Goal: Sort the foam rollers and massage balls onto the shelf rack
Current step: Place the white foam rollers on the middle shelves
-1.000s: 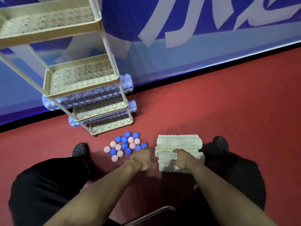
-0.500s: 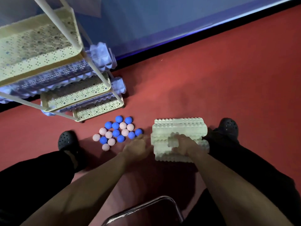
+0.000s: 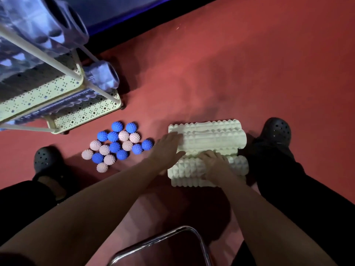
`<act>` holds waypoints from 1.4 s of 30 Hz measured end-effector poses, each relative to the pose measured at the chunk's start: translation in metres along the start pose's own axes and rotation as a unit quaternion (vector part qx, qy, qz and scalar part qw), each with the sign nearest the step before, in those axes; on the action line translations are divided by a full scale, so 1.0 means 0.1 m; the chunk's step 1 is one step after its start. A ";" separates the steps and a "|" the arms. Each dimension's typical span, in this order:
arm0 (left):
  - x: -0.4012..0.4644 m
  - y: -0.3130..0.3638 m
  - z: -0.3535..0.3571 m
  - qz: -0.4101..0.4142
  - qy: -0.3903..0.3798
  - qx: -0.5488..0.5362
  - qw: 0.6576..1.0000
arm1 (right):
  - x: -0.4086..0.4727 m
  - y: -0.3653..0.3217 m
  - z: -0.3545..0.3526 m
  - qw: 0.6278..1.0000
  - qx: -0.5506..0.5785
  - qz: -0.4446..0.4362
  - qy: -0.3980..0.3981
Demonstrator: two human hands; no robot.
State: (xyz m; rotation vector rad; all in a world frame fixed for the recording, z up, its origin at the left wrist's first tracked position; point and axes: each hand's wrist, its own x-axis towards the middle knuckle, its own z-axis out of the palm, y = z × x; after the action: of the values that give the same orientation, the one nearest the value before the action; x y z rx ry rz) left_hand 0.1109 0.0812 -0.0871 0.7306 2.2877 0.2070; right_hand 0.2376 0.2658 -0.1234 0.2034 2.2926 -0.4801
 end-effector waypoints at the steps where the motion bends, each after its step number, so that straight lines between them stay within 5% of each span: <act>1: 0.10 0.00 0.04 0.004 -0.003 0.009 1.000 | 0.02 0.02 0.03 1.000 -0.007 -0.006 0.002; 11: 0.47 0.04 0.17 0.035 -0.035 0.071 0.996 | 0.20 0.03 0.24 0.997 -0.056 -0.047 -0.014; 26: 0.53 -0.04 0.31 0.050 0.026 0.076 0.995 | 0.27 0.21 0.67 0.995 -0.083 -0.044 0.013; 42: -0.72 -0.26 -1.03 0.005 0.050 0.131 0.990 | -0.65 -0.47 -0.52 0.997 -0.048 -0.062 -0.019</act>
State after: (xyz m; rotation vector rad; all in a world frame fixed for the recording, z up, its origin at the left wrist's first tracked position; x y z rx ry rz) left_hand 0.0714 0.0256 0.0220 0.8822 2.4340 -0.0547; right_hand 0.2347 0.2433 -0.0303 0.0045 2.2930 -0.4320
